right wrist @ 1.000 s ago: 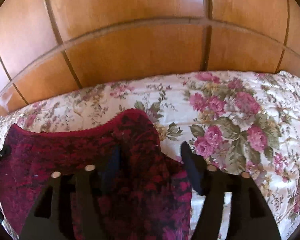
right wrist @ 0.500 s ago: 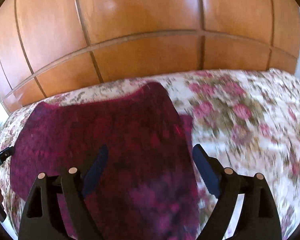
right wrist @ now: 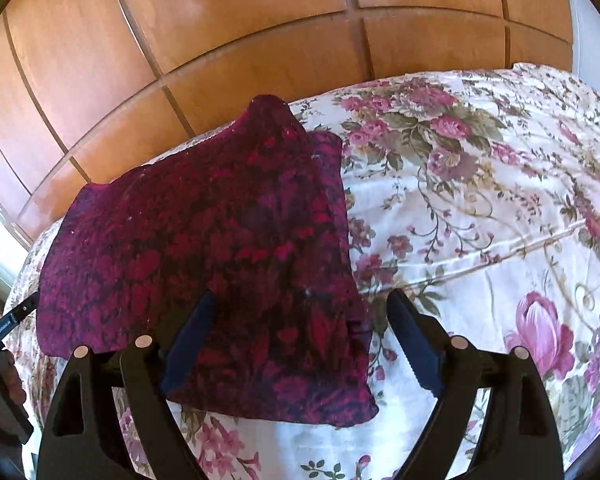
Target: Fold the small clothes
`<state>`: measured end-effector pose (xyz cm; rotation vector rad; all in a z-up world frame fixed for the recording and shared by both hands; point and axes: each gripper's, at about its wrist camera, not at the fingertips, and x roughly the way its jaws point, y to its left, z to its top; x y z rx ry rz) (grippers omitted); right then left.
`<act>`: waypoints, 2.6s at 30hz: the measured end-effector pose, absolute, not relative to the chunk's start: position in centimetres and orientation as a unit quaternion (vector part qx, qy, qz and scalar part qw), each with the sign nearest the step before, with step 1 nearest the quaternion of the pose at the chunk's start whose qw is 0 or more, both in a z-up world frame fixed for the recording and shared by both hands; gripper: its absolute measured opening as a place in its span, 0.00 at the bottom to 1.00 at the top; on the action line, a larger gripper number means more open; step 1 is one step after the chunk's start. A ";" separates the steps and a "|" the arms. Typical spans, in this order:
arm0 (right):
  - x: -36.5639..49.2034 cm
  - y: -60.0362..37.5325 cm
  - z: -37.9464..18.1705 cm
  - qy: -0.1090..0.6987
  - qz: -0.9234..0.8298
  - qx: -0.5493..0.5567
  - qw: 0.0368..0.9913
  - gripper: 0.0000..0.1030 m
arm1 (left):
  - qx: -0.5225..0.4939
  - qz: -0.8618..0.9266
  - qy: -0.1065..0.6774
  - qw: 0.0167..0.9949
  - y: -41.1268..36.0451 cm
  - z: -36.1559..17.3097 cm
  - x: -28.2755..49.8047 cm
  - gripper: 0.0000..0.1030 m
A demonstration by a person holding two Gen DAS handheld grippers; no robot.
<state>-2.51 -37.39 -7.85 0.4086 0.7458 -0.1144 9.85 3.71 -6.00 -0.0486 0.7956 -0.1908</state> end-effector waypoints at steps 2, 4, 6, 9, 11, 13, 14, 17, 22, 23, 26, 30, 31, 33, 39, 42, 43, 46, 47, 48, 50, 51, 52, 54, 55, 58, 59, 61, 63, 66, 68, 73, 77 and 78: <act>-2.4 -37.4 -8.0 0.362 -0.046 0.204 0.908 0.76 | -0.026 -0.096 0.389 0.916 3.7 -6.1 9.7 0.56; -2.4 -37.2 -8.0 0.361 -0.046 0.201 0.909 0.74 | -0.030 -0.099 0.390 0.915 3.8 -6.2 9.5 0.56; -2.3 -37.2 -8.0 0.360 -0.045 0.199 0.910 0.73 | -0.035 -0.102 0.392 0.914 3.9 -6.3 9.4 0.56; -2.3 -37.3 -8.1 0.360 -0.042 0.198 0.911 0.71 | -0.049 -0.110 0.395 0.911 4.3 -6.6 9.2 0.56; -2.2 -37.3 -8.2 0.361 -0.041 0.195 0.911 0.68 | -0.069 -0.123 0.401 0.905 4.7 -6.9 9.1 0.56; -2.1 -37.2 -8.3 0.362 -0.039 0.190 0.912 0.65 | -0.099 -0.139 0.407 0.897 5.4 -7.4 8.9 0.56; -2.1 -37.0 -8.2 0.362 -0.039 0.185 0.913 0.62 | -0.110 -0.144 0.411 0.893 5.6 -7.7 8.9 0.56; -2.1 -36.8 -8.1 0.363 -0.038 0.176 0.914 0.54 | -0.159 -0.163 0.427 0.875 6.7 -8.6 8.8 0.56; -2.1 -36.6 -7.8 0.364 -0.035 0.171 0.915 0.36 | -0.241 -0.216 0.446 0.834 7.8 -9.9 9.4 0.21; -2.2 -36.7 -7.8 0.364 -0.035 0.172 0.915 0.35 | -0.242 -0.223 0.447 0.832 7.6 -10.0 9.5 0.20; -2.6 -37.1 -7.2 0.362 -0.027 0.181 0.914 0.27 | -0.232 -0.231 0.436 0.838 7.1 -9.4 9.1 0.12; -3.5 -37.5 -6.5 0.360 -0.011 0.195 0.912 0.11 | -0.234 -0.245 0.430 0.837 7.5 -8.8 8.4 0.11; -3.8 -37.6 -6.2 0.359 -0.001 0.205 0.911 0.11 | -0.234 -0.248 0.430 0.836 7.6 -8.6 8.0 0.11; -4.6 -37.5 -5.7 0.355 0.007 0.207 0.912 0.11 | -0.225 -0.253 0.429 0.838 7.8 -8.3 7.5 0.10; -7.0 -37.5 -5.2 0.360 0.035 0.229 0.904 0.10 | -0.210 -0.257 0.436 0.837 8.5 -7.5 5.5 0.10; -8.7 -37.7 -5.0 0.364 0.047 0.244 0.898 0.10 | -0.208 -0.263 0.441 0.833 8.6 -7.0 4.1 0.10; -9.3 -37.8 -4.9 0.366 0.051 0.248 0.895 0.10 | -0.208 -0.265 0.442 0.831 8.7 -6.7 3.5 0.10; -11.6 -37.7 -5.0 0.383 0.063 0.259 0.885 0.10 | -0.202 -0.271 0.448 0.828 8.9 -6.1 1.1 0.10; -12.3 -37.6 -5.2 0.391 0.064 0.259 0.881 0.10 | -0.202 -0.274 0.452 0.824 9.1 -6.0 0.1 0.10; -13.3 -37.4 -5.5 0.404 0.064 0.257 0.876 0.10 | -0.204 -0.276 0.456 0.821 9.3 -6.1 -0.6 0.10; -14.5 -37.2 -6.2 0.424 0.063 0.255 0.867 0.10 | -0.203 -0.274 0.468 0.815 9.4 -6.5 -2.2 0.10; -14.8 -37.1 -6.4 0.429 0.063 0.255 0.864 0.10 | -0.201 -0.274 0.472 0.813 9.4 -6.7 -2.6 0.10; -15.0 -37.1 -6.7 0.434 0.061 0.254 0.862 0.11 | -0.198 -0.275 0.475 0.812 9.5 -6.8 -3.0 0.11; -14.9 -37.2 -6.7 0.435 0.063 0.253 0.862 0.13 | -0.197 -0.264 0.477 0.815 9.7 -6.9 -3.0 0.12; -14.8 -37.4 -6.5 0.433 0.061 0.251 0.863 0.21 | -0.199 -0.268 0.476 0.814 9.8 -6.9 -2.7 0.14; -14.2 -38.2 -5.4 0.414 0.046 0.249 0.874 0.50 | -0.206 -0.254 0.462 0.825 10.7 -6.1 -1.7 0.28; -13.8 -38.4 -4.8 0.403 0.038 0.242 0.882 0.52 | -0.209 -0.251 0.453 0.829 11.1 -5.7 -1.2 0.33; -12.7 -38.8 -3.8 0.387 0.027 0.234 0.891 0.60 | -0.217 -0.242 0.435 0.840 11.7 -4.8 -0.1 0.44; -10.9 -39.2 -3.2 0.373 0.012 0.226 0.900 0.61 | -0.217 -0.243 0.418 0.848 11.7 -3.9 1.3 0.44; -6.9 -39.7 -2.5 0.360 -0.006 0.215 0.908 0.61 | -0.200 -0.236 0.412 0.857 10.8 -3.6 4.6 0.44; -4.3 -39.9 -2.6 0.366 -0.012 0.208 0.907 0.61 | -0.203 -0.232 0.419 0.854 10.2 -3.8 7.2 0.44; 1.1 -39.8 -3.6 0.396 -0.007 0.206 0.895 0.55 | -0.209 -0.260 0.444 0.832 7.8 -5.0 11.4 0.44; 2.0 -38.8 -3.5 0.399 -0.003 0.175 0.900 0.23 | -0.184 -0.261 0.441 0.839 5.9 -5.0 12.3 0.14; 1.9 -38.7 -3.0 0.390 -0.003 0.172 0.904 0.19 | -0.171 -0.255 0.427 0.850 5.7 -4.6 11.9 0.11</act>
